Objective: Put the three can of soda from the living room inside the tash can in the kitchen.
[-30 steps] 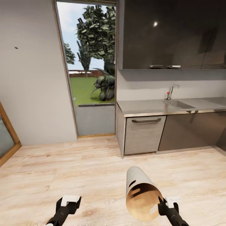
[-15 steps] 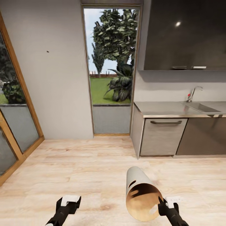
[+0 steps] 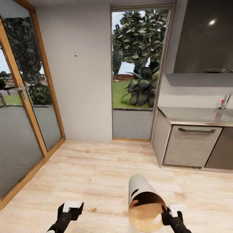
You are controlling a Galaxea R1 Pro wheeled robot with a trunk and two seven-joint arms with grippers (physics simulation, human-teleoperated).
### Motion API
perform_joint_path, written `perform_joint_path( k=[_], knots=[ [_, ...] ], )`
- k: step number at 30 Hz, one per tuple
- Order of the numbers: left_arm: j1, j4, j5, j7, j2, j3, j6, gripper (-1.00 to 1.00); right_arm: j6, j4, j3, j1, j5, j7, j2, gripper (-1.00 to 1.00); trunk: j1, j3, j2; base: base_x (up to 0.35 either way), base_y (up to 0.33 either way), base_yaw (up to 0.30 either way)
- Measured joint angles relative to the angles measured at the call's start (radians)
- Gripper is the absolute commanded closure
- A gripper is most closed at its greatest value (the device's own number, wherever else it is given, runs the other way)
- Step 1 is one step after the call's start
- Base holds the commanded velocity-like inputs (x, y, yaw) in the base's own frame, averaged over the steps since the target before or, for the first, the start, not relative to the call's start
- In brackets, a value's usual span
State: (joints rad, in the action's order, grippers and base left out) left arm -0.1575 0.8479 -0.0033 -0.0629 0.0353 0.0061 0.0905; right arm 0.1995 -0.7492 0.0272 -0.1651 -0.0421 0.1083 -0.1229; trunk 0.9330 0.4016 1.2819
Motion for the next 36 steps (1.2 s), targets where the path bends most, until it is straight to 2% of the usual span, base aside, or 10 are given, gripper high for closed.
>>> perform_joint_path(
  k=[17, 30, 36],
  knots=[
    [0.0, -0.002, -0.001, 0.0, 0.0, -0.002, 0.001, -1.0, -0.001, 0.009, 0.002, 0.0, 0.0, 0.0, 0.001, 1.0, 0.0, -0.002, 0.0, 0.0, 0.317, 0.223],
    [0.0, -0.003, -0.002, 0.0, -0.001, -0.002, 0.001, -1.0, -0.002, 0.012, 0.004, 0.0, 0.001, 0.0, 0.001, 1.0, 0.0, 0.018, 0.0, 0.0, 0.317, 0.018],
    [0.0, -0.002, -0.002, 0.0, 0.0, -0.002, 0.001, -1.0, -0.002, 0.017, 0.007, 0.0, 0.019, -0.003, 0.001, 1.0, 0.0, 0.027, 0.0, 0.0, 0.317, 0.0]
  ],
)
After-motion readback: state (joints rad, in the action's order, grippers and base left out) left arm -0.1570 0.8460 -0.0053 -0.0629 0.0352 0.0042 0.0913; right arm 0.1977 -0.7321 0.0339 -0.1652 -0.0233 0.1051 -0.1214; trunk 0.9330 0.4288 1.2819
